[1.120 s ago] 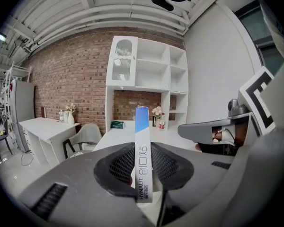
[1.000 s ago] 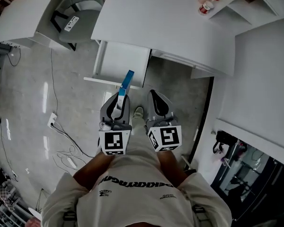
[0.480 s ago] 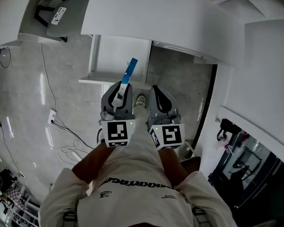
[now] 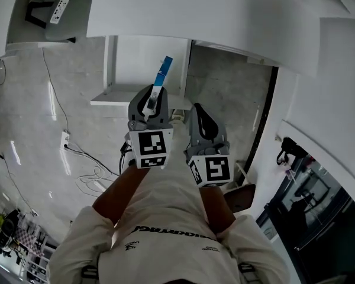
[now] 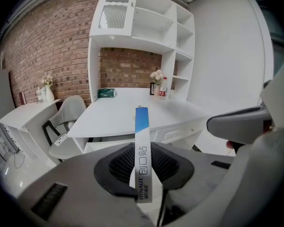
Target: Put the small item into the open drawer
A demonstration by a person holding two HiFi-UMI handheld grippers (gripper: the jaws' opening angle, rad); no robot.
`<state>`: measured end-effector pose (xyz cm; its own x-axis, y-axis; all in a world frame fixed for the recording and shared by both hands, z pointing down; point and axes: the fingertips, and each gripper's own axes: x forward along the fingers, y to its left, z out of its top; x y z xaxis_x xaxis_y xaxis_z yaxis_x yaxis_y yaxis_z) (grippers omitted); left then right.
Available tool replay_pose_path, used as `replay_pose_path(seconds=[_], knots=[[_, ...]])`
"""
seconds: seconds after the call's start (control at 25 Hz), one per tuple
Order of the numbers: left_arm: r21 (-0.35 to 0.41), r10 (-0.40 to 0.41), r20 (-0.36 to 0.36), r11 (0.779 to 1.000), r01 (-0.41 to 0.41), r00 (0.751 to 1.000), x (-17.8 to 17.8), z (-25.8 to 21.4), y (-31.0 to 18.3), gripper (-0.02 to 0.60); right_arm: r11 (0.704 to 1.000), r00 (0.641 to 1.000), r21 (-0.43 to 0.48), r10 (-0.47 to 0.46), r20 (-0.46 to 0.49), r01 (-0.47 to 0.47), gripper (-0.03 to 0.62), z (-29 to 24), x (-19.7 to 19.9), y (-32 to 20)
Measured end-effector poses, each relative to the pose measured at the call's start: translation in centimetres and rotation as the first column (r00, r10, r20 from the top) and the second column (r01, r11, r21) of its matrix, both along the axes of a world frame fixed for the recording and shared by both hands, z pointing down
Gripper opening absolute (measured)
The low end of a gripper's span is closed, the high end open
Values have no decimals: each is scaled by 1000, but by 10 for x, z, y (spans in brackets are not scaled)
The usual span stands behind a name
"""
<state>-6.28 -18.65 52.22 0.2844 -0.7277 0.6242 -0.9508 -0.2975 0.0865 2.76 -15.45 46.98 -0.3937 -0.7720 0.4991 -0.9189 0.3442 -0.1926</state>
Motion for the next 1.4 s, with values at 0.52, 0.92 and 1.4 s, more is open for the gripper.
replay_pose_path(seconds=[0.52, 0.92, 1.4], knots=[[-92, -36, 52, 995, 40, 998, -4, 67, -28, 86, 998, 1000, -59, 28, -9, -29, -2, 47, 4, -10], [-168, -19, 67, 985, 30, 998, 4, 107, -29, 86, 997, 999, -80, 17, -30, -19, -2, 66, 7, -3], [-259, 141, 123, 960, -105, 982, 19, 149, -29, 86, 995, 999, -87, 38, -17, -40, -2, 78, 14, 4]])
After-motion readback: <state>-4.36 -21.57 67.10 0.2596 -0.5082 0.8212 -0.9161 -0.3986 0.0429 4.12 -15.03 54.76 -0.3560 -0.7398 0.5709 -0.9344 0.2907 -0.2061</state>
